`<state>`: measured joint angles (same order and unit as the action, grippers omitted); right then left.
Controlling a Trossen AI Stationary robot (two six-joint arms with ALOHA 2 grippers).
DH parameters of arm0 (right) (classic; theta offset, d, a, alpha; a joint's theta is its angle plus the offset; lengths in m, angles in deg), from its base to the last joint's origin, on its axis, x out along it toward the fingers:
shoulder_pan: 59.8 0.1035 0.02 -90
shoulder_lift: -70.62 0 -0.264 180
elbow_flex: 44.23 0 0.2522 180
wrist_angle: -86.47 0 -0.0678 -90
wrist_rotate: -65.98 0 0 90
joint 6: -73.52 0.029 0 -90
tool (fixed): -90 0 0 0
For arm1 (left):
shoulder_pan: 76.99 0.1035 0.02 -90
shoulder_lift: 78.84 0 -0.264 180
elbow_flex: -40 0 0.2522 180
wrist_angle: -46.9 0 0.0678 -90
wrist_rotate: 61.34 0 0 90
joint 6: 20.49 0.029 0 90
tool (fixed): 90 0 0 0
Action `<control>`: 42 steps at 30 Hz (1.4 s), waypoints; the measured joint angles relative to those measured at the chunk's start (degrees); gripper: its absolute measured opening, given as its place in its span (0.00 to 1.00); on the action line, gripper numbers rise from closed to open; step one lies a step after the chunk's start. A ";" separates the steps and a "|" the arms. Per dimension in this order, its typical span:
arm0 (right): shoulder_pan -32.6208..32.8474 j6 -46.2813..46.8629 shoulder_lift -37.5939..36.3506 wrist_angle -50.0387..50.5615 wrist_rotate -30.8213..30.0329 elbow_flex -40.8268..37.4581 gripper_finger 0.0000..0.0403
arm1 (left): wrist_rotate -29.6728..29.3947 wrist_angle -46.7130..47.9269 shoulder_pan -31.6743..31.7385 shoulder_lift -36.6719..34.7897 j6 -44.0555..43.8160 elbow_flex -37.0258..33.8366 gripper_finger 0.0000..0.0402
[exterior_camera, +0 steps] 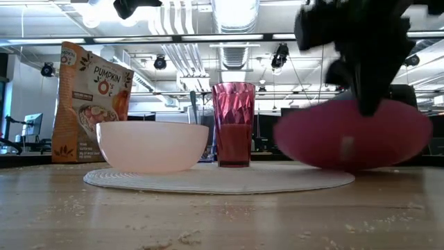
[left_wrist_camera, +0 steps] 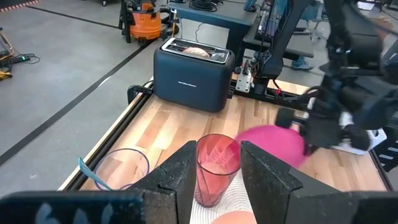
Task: Arrange a breakfast setting
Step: Put the pink plate on the white table mat to the right of the orange bowl
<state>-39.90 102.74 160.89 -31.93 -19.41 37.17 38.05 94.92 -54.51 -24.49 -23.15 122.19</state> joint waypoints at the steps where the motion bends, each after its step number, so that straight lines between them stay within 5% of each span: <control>1: 0.52 -3.38 0.65 0.06 0.06 1.25 0.03 | -0.02 -0.04 0.01 0.00 0.00 0.00 0.27; 16: 2.23 -31.80 12.03 1.15 -0.34 10.34 0.03 | -0.02 -0.10 0.01 0.00 -1.02 0.00 0.27; 26: 2.21 -34.40 13.52 5.16 -7.95 10.84 0.03 | 0.00 0.17 0.02 0.00 -1.14 0.00 0.27; 42: 1.23 -33.27 13.52 5.05 -12.09 10.84 0.03 | 0.00 0.07 0.01 0.00 -1.16 0.00 0.27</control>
<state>-38.67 69.47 174.41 -26.88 -31.50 48.01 38.05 94.98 -54.50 -24.49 -24.31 122.19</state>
